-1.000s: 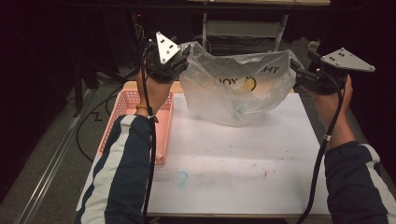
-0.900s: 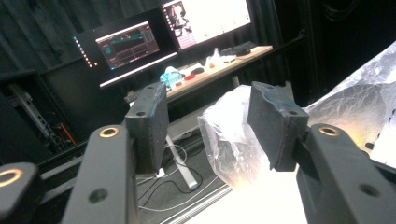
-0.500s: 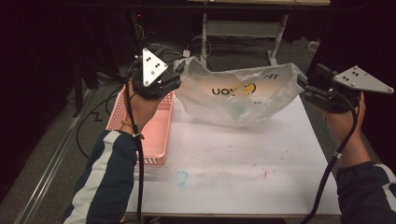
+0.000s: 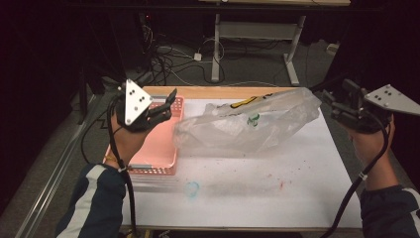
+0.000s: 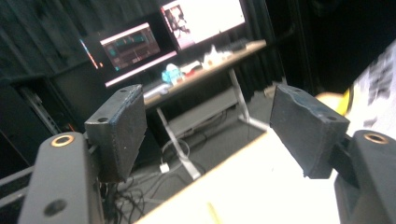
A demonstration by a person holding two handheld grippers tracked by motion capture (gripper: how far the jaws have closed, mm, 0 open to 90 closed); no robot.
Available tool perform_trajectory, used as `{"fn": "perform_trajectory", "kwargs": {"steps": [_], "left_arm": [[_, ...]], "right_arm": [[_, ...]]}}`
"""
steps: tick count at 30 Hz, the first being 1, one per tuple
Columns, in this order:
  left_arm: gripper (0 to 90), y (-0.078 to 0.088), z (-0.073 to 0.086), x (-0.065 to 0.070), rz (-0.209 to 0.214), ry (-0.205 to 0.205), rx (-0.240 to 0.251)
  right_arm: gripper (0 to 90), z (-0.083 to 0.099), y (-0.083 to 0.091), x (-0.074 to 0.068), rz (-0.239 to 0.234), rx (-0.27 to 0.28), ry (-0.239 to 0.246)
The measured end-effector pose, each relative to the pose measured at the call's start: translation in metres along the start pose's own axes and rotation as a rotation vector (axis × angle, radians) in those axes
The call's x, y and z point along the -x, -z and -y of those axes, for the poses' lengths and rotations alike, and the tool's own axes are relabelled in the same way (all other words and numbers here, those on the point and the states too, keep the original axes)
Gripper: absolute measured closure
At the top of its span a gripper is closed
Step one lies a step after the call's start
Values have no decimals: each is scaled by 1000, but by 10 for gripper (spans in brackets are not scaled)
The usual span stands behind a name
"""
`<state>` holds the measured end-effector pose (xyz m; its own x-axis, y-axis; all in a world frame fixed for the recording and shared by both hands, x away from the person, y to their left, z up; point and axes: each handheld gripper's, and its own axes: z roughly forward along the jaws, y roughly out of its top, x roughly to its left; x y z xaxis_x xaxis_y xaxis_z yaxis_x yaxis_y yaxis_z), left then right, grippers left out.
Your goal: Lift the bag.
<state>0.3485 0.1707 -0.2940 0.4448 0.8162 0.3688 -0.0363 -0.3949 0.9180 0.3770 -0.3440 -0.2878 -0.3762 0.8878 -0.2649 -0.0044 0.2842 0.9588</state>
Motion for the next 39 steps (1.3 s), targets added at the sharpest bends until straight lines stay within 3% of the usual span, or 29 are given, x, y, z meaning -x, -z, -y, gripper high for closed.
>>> {"fn": "perform_trajectory", "kwargs": {"steps": [3,4,5,7,14,16,18,20,22,24,28,30,32,39], "left_arm": [[213,3,21,9,29,-21,-48],[193,3,21,9,29,-21,-48],[188,4,33,15,51,-20,-67],[187,5,43,20,68,-16,-81],[169,8,66,41,122,-31,-134],[168,11,73,45,139,-15,-142],[168,14,80,51,140,-29,-151],[168,18,88,57,156,-10,-159],[168,22,96,63,158,-18,-165],[168,25,104,69,184,-10,-182],[168,30,119,79,196,-3,-213],[168,32,122,81,186,1,-218],[168,33,125,80,193,22,-223],[168,29,128,78,176,24,-238]], "right_arm": [[325,17,0,-6,-20,-35,12],[324,23,1,-8,-25,-42,8],[319,28,2,-9,-32,-51,1],[309,35,4,-11,-44,-54,-1],[273,61,20,-24,-108,-60,2],[264,69,24,-27,-128,-72,3],[260,76,29,-29,-136,-79,1],[252,84,34,-33,-153,-82,-12],[241,93,39,-38,-162,-86,2],[243,102,44,-44,-182,-94,2],[238,117,48,-54,-201,-142,40],[238,123,50,-58,-210,-159,36],[232,129,50,-62,-218,-184,62],[233,130,48,-65,-223,-182,73]]}}
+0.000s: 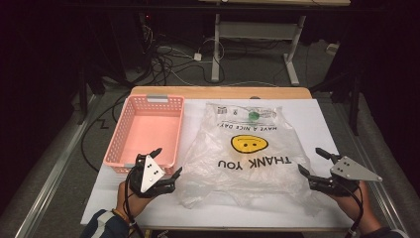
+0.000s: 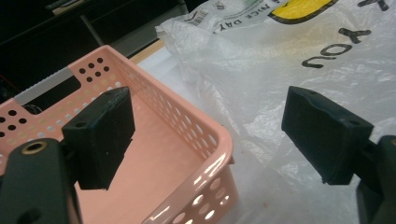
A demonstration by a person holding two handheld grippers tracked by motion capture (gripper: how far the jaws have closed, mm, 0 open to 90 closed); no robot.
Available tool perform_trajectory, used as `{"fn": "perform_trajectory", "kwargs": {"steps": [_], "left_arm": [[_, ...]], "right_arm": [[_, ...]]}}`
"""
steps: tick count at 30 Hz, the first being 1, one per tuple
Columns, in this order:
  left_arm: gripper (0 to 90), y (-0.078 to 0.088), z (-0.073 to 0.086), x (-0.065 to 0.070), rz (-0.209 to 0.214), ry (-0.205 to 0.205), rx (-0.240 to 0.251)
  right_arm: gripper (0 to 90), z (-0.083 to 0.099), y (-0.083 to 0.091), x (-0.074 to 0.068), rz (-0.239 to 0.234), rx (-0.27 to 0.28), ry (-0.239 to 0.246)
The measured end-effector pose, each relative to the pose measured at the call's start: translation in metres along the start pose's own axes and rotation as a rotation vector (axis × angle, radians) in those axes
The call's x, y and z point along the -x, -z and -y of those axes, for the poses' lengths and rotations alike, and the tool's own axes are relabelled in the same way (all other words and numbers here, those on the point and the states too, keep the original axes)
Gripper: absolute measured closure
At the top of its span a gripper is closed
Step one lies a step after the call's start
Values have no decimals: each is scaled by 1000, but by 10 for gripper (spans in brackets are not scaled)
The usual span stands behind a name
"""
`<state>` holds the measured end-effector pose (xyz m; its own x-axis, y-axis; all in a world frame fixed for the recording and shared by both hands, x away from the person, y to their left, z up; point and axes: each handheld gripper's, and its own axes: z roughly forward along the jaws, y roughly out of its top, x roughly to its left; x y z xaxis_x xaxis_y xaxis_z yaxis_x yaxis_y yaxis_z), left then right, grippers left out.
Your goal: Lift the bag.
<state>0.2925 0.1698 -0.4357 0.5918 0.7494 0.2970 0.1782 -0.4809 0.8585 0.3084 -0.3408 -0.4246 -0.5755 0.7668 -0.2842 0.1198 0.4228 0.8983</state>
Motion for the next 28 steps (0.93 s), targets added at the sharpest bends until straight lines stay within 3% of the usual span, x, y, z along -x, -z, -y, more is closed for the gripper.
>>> {"fn": "perform_trajectory", "kwargs": {"steps": [28], "left_arm": [[168,-6,-4,1,11,-19,-12]], "right_arm": [[233,-2,4,3,6,26,-13]]}}
